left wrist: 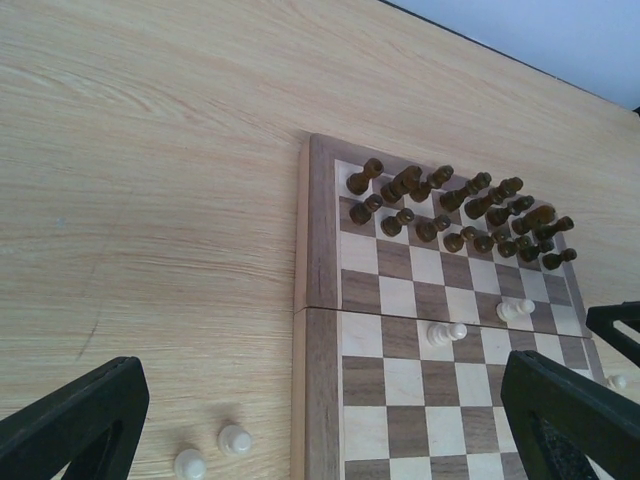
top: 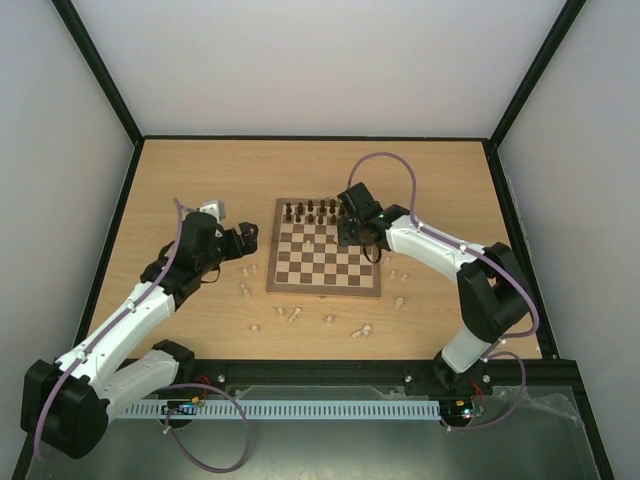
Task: Set up the chess pieces on the board
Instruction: Move the chess piece to the chessboard.
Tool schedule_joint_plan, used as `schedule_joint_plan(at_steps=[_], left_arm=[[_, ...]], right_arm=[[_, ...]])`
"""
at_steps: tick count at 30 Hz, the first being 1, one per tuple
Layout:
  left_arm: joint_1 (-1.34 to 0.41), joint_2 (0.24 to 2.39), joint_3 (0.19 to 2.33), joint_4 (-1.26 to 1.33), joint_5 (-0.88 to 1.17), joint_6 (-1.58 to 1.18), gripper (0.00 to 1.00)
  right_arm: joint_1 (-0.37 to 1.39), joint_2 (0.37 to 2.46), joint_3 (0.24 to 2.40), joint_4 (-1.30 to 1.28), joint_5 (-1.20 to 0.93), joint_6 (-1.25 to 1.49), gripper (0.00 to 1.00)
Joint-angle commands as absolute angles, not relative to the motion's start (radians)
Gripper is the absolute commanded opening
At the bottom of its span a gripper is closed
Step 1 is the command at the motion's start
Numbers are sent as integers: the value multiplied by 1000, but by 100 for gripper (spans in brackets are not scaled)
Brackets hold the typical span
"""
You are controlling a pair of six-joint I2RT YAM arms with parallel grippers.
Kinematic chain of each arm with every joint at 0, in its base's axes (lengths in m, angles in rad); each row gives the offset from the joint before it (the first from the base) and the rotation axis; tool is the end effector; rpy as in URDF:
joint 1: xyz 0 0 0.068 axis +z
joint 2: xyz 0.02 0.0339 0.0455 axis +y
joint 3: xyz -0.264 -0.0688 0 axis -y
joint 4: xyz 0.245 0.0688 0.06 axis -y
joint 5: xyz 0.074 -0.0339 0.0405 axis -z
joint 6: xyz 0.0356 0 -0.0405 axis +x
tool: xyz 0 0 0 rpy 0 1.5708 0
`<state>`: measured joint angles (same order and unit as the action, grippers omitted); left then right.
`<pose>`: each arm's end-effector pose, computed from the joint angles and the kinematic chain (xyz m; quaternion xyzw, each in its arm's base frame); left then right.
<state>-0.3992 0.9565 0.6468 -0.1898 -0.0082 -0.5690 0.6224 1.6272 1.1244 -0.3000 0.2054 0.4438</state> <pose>0.1988 -0.0836 0.2592 -0.0750 0.8567 -0.2344 0.4534 0.2919 0.2005 0.2333 -0.0440 0.9220 0.1075 0.3693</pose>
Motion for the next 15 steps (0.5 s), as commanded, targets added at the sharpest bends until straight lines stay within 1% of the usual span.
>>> schedule_joint_plan(at_steps=[1,9,15], left_arm=[[-403,976,625,-180,6,-571,99],[-410,1051,655,-217,-6,-574,100],[-423,1156,725,-333,-29,-593,99]], right_arm=[[633,1683,1185,-369,226,418,53],[653,1786,1265,-383,227,407,50],[658,1823,1294,-384,219,401,46]])
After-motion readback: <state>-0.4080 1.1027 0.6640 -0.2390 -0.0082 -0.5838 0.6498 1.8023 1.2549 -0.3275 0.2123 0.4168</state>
